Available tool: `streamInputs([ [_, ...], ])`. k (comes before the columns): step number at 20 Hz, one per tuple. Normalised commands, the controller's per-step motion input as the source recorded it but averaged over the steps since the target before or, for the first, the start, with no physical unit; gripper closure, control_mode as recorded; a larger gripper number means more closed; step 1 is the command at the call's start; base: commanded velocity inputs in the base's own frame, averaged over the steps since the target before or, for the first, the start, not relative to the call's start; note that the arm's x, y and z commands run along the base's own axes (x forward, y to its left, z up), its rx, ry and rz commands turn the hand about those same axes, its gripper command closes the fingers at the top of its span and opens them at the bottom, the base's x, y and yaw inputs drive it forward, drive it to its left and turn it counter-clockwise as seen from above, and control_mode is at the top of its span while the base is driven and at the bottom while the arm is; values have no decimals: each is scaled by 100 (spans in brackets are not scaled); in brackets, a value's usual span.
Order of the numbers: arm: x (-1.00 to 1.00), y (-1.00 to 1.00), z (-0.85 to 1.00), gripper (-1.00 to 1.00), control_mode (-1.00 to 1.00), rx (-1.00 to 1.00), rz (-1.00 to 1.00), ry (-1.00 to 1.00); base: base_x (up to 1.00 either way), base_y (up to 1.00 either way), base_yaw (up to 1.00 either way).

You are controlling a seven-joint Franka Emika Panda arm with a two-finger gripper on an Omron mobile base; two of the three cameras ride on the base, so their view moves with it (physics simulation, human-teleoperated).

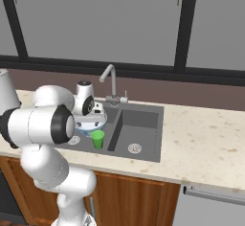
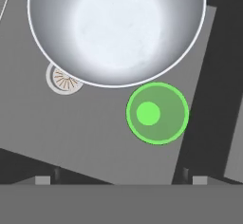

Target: Remove the squash and eggplant from the sink. Then move the bowl and cup from the counter to the sink for washing.

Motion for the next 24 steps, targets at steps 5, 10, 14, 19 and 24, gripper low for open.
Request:
streamInputs([
  [5, -30, -6, 16, -100, -100, 0, -5, 0, 0, 0, 0],
  [10, -30, -7, 14, -100, -100, 0, -2, 0, 0, 0, 0],
  [14, -30, -9, 17, -100, -100, 0, 0, -6, 0, 0, 0],
  [19, -31, -7, 18, -100, -100, 0, 0, -10, 0, 0, 0],
  [24, -30, -6, 17, -100, -100, 0, -2, -6, 0, 0, 0],
])
